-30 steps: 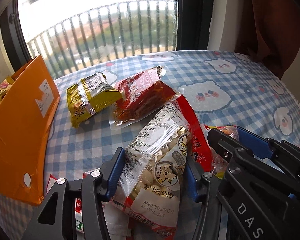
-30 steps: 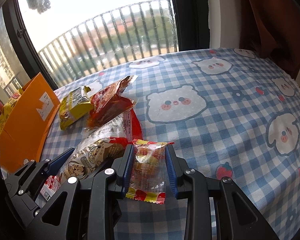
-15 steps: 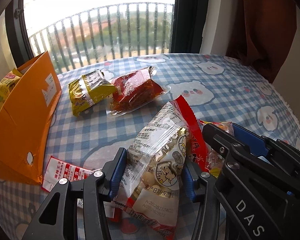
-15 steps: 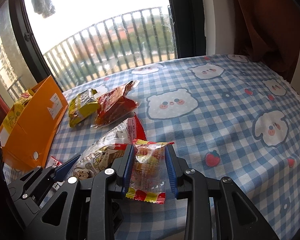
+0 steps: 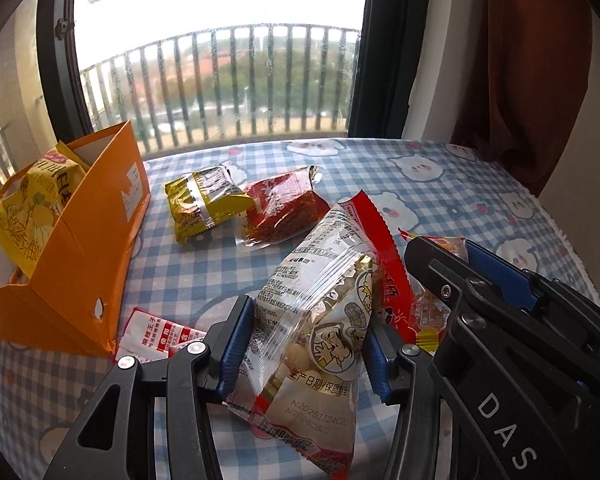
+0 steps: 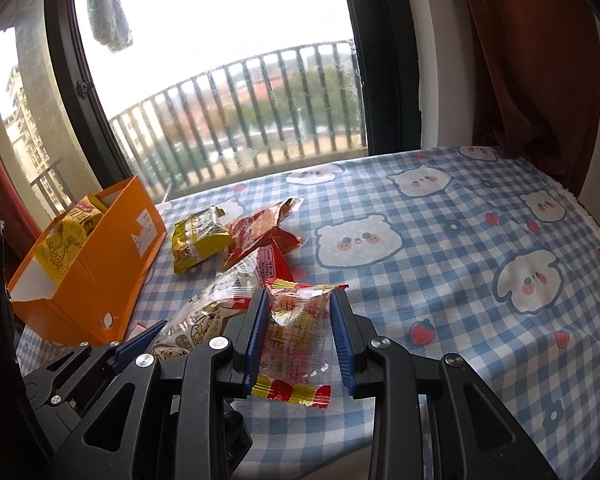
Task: Organize snacks
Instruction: 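Carry the peanut bag and candy packet over the orange box with both tools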
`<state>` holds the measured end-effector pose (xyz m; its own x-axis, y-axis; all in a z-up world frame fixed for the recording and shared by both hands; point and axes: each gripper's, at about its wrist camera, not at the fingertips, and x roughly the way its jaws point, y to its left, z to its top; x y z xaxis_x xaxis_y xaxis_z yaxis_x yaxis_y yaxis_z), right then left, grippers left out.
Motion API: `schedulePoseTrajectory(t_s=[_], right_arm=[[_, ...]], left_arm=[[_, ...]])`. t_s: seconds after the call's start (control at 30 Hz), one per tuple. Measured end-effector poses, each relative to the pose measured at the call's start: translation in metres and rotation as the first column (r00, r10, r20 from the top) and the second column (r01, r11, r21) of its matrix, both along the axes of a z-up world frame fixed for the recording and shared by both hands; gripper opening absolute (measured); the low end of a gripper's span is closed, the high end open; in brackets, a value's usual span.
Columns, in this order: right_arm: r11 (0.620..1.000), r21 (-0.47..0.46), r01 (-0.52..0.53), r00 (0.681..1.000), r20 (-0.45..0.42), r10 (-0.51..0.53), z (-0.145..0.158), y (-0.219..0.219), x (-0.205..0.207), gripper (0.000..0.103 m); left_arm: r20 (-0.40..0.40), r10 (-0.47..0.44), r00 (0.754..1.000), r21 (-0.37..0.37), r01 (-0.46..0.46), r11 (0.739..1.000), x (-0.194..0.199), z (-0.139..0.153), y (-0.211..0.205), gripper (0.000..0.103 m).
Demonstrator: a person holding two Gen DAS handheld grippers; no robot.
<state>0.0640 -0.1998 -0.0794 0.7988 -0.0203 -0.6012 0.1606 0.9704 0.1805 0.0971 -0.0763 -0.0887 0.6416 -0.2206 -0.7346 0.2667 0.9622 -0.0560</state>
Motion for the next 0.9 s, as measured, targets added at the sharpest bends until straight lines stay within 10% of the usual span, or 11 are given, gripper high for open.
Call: schedulePoseTrajectory(t_s=[0.9], right_arm=[[0.99, -0.065, -0.122, 0.971, 0.2, 0.133, 0.092, 0.054, 0.008, 0.035]], left_arm=[[0.193, 0.134, 0.972, -0.034, -0.13, 0.991, 0.001, 0.085, 0.057, 0.052]])
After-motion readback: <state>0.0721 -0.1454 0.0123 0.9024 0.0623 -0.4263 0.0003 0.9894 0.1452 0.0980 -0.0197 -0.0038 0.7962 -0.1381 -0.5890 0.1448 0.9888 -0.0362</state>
